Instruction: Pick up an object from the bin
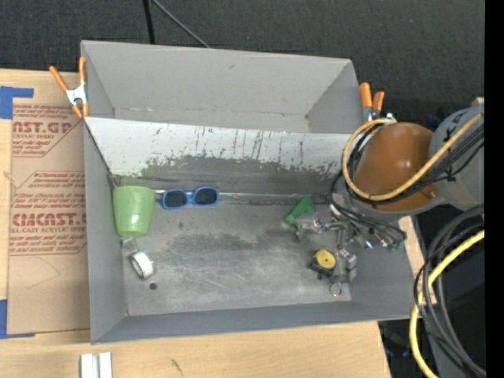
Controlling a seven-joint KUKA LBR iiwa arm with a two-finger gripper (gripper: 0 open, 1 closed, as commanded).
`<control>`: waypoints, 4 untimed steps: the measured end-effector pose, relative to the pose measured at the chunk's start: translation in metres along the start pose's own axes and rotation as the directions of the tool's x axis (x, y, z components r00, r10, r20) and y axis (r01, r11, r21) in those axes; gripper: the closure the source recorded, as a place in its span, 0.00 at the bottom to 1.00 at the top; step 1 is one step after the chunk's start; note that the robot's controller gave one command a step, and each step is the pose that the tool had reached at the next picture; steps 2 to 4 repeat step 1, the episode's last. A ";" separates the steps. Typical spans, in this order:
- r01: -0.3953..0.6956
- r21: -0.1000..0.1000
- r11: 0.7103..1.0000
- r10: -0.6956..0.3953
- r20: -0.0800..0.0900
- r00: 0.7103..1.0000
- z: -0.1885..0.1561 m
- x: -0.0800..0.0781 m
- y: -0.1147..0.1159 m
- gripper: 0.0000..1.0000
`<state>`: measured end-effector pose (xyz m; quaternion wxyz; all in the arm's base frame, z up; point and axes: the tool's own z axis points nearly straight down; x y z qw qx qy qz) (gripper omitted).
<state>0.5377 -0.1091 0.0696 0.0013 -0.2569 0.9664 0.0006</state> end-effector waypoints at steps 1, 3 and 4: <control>-0.002 -0.001 1.000 0.002 -0.002 1.000 0.000 0.001 0.000 1.00; -0.002 -0.001 1.000 0.002 -0.002 1.000 0.000 0.001 0.000 1.00; -0.002 -0.001 1.000 0.002 -0.002 1.000 0.000 0.001 0.000 1.00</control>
Offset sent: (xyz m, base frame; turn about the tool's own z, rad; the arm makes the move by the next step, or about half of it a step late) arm 0.0000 0.0000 0.0000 0.0000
